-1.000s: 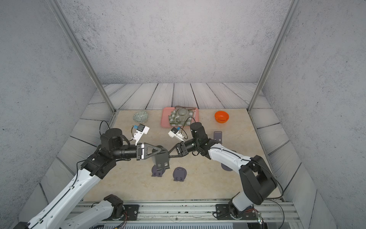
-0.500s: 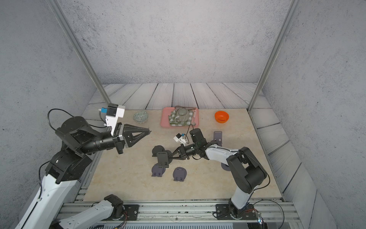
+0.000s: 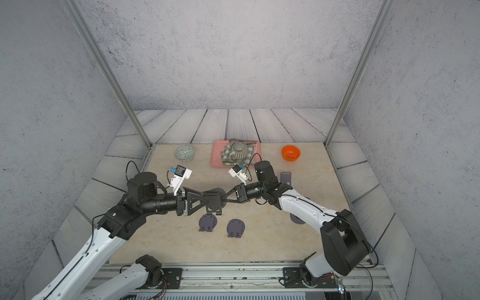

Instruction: Open the phone stand

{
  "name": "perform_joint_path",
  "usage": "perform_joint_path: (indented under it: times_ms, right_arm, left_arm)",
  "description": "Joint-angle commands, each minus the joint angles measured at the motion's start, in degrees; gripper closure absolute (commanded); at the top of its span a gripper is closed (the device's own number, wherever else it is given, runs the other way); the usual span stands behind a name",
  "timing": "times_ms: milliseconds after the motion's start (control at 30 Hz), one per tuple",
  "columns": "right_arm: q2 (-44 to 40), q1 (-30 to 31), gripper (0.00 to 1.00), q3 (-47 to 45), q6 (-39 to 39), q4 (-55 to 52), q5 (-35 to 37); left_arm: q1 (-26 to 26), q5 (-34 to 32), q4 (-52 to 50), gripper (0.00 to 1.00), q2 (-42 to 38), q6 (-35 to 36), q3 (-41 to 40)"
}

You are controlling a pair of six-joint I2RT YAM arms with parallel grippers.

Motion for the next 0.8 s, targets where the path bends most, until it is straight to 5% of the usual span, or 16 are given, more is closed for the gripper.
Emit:
perform_joint_path:
  times_ms: [0,467,767]
  right_arm:
    - [-2.03,-0.17,1.00,1.32,-0.94,-0.18,-1.48]
    - [-3.35,0.00,1.00,-0.01,2.63,4.10,-2.33]
    - [-1.14,0.18,1.00,-0.90,5.60,8.38,-3.12]
  left_arm:
    - [0.41,-0.54,4.59,0.25,-1.73,-2.27,-1.42]
    - [0.41,1.95,13.62,0.30,1.65,-3.53,-5.45]
    - [0.41,5.77,20.11,0.80,4.75,-5.83,-6.80]
